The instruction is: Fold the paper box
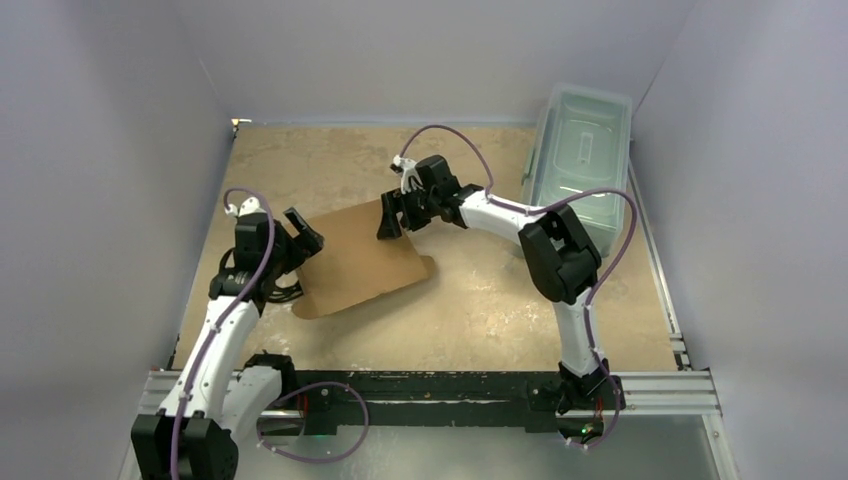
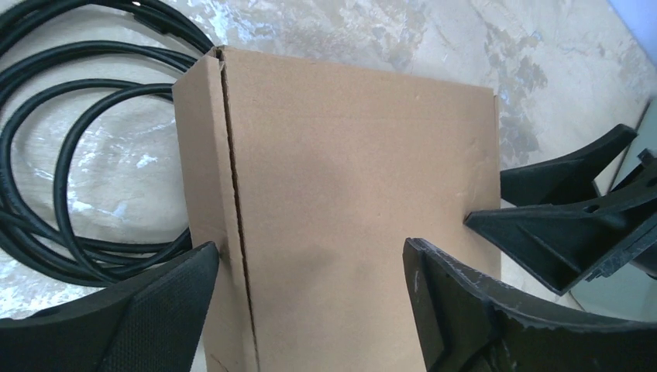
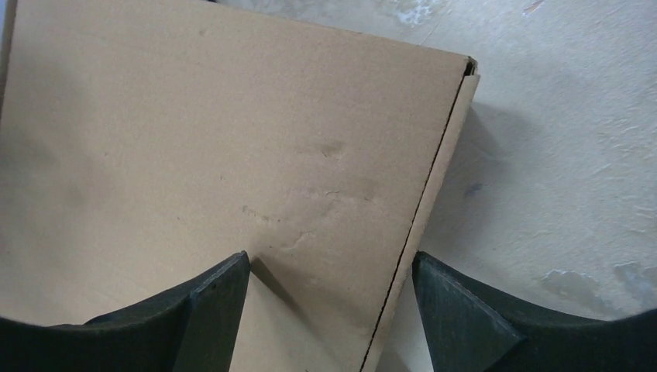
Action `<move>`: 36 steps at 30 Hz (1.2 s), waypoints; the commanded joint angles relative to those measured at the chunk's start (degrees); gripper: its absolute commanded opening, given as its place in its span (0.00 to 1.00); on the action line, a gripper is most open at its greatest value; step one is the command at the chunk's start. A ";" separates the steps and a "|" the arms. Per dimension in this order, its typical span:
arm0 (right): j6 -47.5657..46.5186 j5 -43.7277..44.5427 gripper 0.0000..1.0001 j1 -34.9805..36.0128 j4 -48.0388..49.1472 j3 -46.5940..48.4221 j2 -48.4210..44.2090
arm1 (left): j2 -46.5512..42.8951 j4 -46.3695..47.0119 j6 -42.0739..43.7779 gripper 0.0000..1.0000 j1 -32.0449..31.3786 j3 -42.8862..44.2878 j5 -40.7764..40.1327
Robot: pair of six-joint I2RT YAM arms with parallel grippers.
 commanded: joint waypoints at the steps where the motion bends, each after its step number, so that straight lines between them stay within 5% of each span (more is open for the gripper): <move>1: -2.81 -3.63 0.80 -0.06 -2.07 1.12 -5.54 | -5.30 -1.87 -1.67 0.90 0.58 1.17 -3.33; 14: -8.27 -2.40 0.78 -1.36 -1.93 -2.90 -8.15 | -12.12 -2.89 -4.16 0.99 1.15 -1.05 -7.30; 36: -0.94 2.45 0.58 -3.51 -1.49 -1.93 -0.02 | -19.91 0.54 -9.54 0.99 2.39 -10.86 -4.81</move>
